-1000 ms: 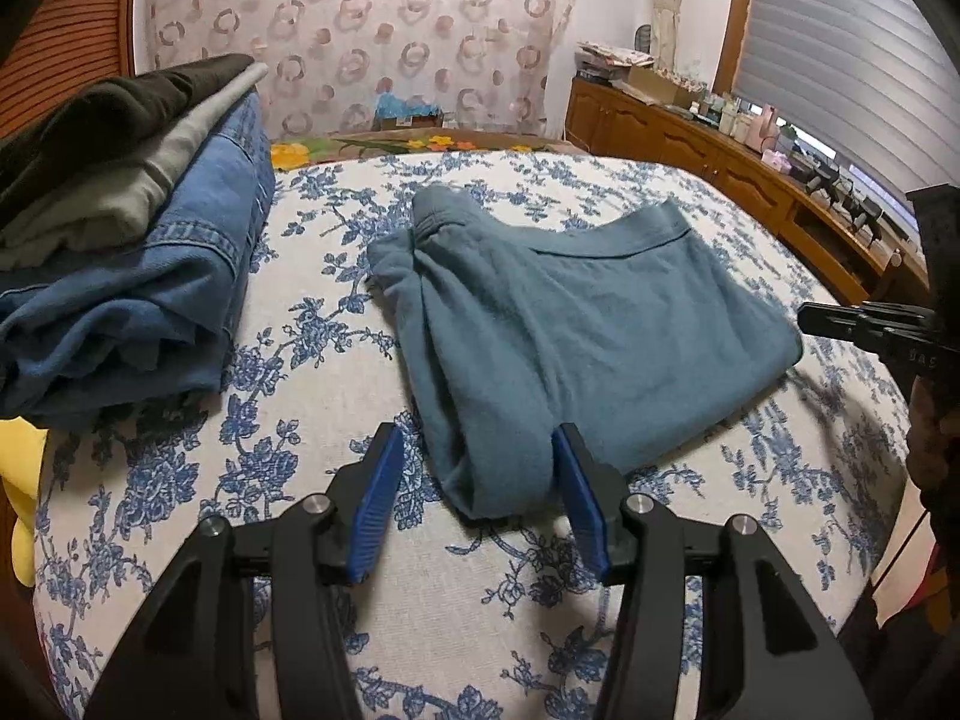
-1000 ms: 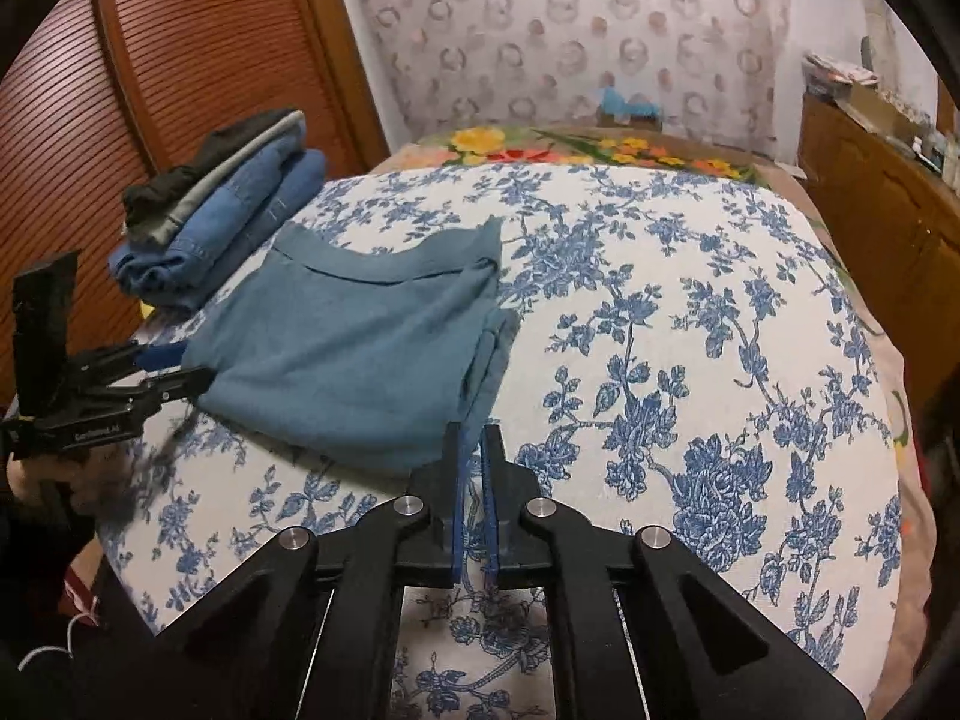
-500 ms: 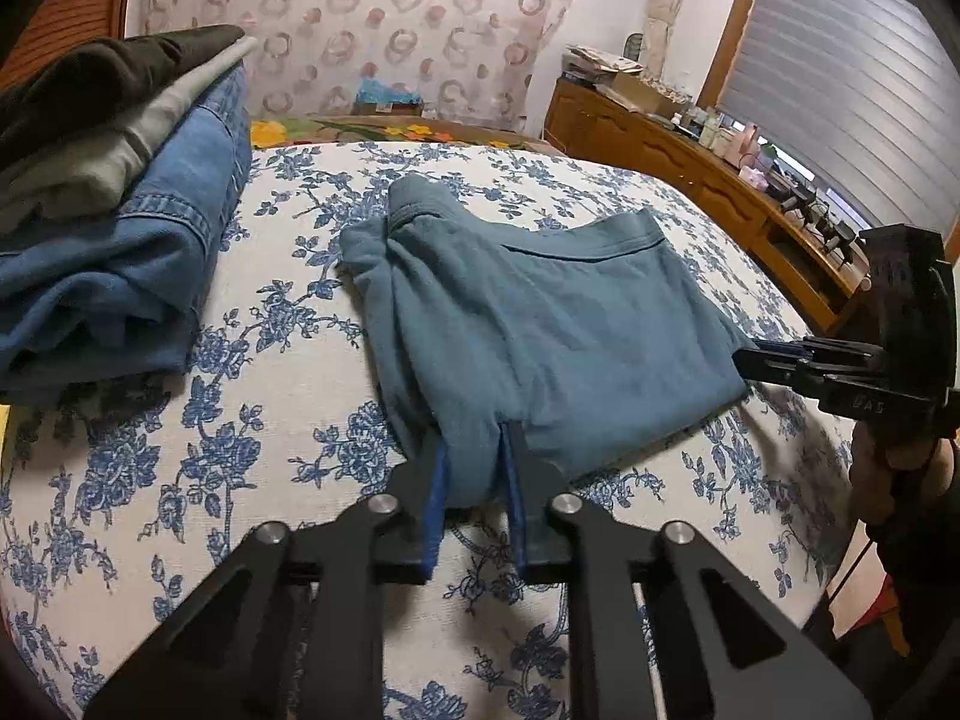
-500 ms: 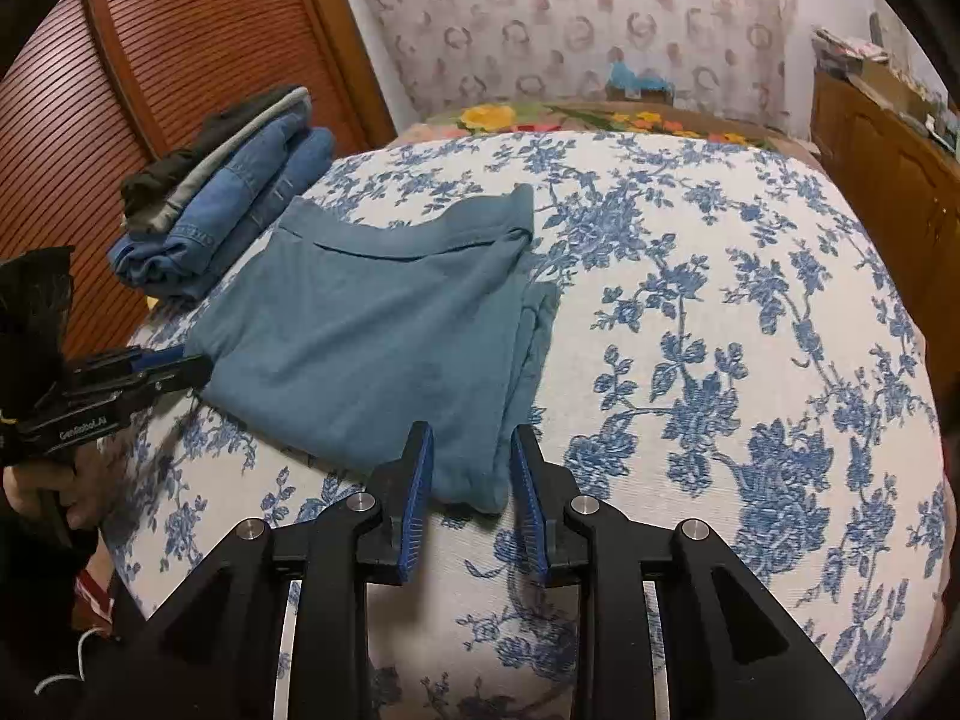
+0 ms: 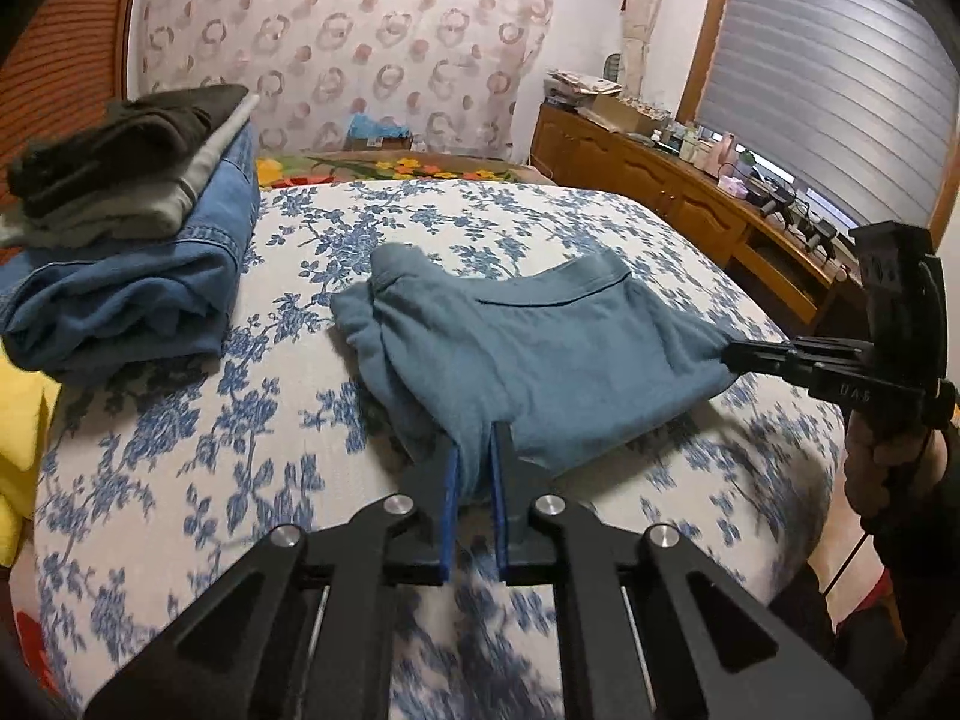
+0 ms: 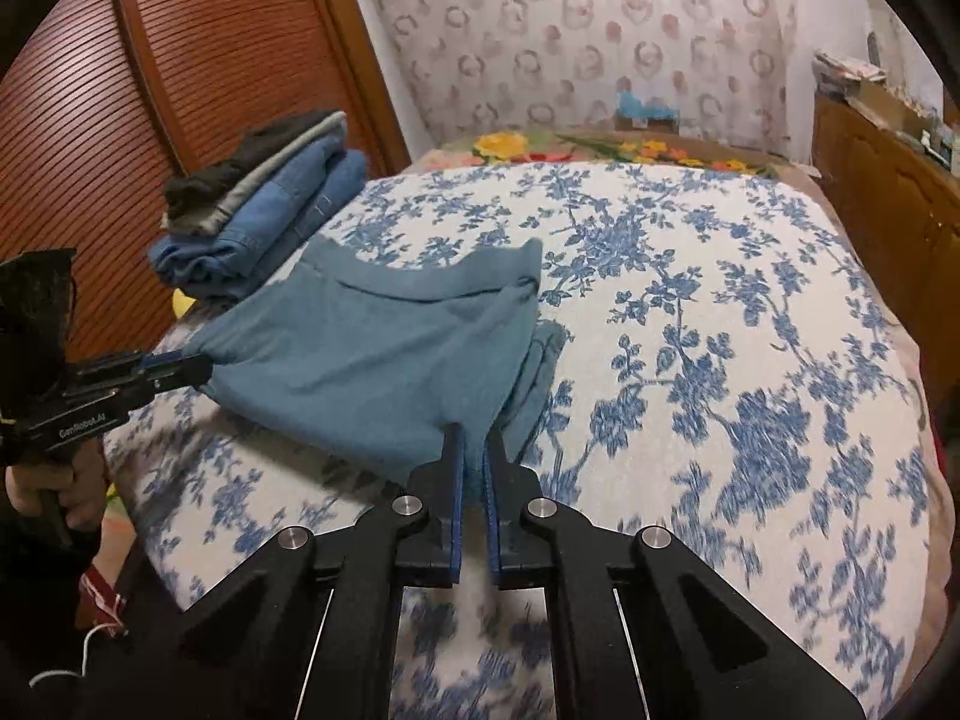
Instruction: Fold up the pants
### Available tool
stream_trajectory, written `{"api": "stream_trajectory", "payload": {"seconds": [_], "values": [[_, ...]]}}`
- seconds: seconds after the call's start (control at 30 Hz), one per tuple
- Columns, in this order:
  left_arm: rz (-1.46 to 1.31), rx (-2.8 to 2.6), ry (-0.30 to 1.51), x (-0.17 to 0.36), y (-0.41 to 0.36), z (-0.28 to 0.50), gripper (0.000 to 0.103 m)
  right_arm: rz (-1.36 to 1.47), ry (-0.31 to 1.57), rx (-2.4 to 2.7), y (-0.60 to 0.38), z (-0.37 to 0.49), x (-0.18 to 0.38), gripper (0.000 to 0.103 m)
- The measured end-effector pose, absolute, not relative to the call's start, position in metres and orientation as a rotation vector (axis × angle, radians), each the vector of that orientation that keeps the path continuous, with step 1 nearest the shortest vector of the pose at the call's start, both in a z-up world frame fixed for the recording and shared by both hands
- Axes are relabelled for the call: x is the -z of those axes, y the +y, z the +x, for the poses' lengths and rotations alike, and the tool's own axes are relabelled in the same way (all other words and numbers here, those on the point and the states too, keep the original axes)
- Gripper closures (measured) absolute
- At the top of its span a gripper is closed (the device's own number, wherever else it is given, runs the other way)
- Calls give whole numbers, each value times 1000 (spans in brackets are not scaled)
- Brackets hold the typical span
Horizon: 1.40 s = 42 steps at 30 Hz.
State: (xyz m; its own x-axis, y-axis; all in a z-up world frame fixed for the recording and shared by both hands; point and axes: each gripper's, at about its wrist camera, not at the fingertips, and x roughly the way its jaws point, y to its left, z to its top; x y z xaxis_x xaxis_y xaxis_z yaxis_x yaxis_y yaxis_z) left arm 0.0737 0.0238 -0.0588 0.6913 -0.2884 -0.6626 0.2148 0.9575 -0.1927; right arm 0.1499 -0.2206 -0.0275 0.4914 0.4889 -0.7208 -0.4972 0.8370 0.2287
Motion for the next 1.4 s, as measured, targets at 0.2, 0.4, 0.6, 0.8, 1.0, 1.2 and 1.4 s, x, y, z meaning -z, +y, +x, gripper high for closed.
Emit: {"api": "stream_trajectory", "payload": {"seconds": [0.2, 0.4, 0.6, 0.8, 1.0, 1.2, 1.4], "values": [[-92, 275, 739, 52, 18, 41, 97, -25, 870, -591, -222, 116, 19, 100], [-76, 246, 746, 47, 19, 27, 94, -53, 859, -619, -219, 88, 9, 100], [-45, 186, 737, 47, 19, 29, 74, -74, 829, -595, -217, 83, 2, 98], [-51, 163, 720, 44, 23, 38, 55, -90, 803, -578, -214, 90, -5, 89], [-56, 175, 722, 45, 21, 49, 46, -89, 810, -573, -211, 96, -3, 78], [-45, 170, 742, 53, 17, 62, 45, -103, 824, -558, -206, 103, 4, 64], [-50, 173, 770, 64, 17, 79, 45, -100, 839, -549, -202, 114, 13, 61]]}}
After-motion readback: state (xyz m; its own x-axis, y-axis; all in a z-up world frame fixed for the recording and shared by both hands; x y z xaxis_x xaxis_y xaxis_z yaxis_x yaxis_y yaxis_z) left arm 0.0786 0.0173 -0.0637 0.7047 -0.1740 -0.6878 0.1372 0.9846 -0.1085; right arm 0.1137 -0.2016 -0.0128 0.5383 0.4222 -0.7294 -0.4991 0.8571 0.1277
